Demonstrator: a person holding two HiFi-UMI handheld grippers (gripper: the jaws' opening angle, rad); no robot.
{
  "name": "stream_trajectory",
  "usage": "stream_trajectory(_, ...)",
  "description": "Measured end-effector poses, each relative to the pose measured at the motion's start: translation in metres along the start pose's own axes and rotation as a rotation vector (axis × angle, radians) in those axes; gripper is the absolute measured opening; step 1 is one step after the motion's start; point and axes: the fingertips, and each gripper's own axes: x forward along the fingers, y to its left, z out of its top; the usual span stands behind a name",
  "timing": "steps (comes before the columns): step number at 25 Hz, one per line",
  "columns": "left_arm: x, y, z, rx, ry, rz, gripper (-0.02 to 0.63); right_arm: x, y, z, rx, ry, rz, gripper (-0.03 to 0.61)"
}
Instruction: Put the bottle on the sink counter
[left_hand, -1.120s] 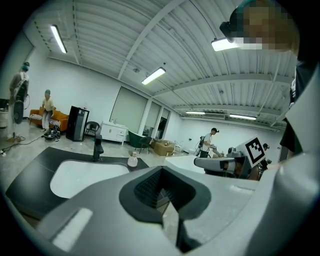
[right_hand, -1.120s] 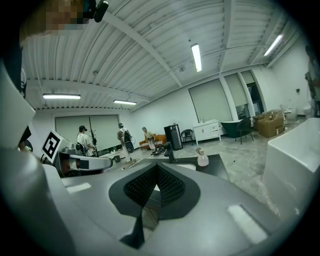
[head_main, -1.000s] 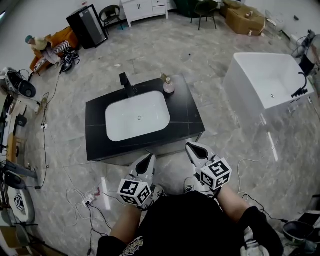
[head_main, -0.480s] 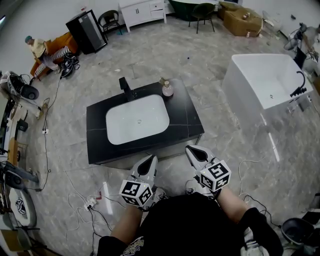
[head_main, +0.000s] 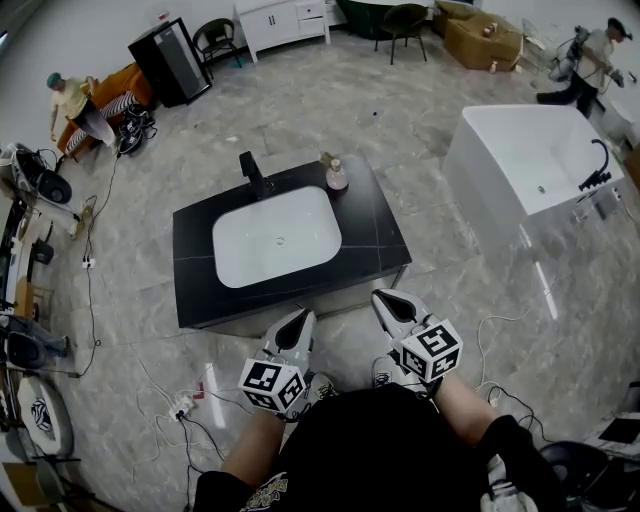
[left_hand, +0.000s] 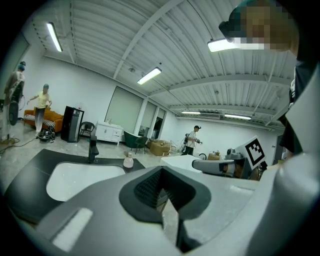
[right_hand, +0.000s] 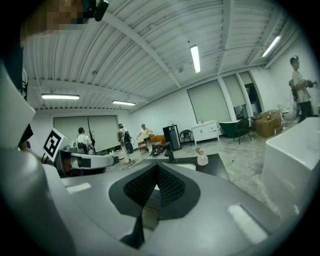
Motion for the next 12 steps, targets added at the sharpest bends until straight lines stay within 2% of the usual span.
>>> stream_trajectory(12, -0.009, 0.009, 0.002, -0.007, 0.002, -0.010, 0.000, 0.008, 0.011, 0.001, -0.002, 0.005, -0.008, 0.027)
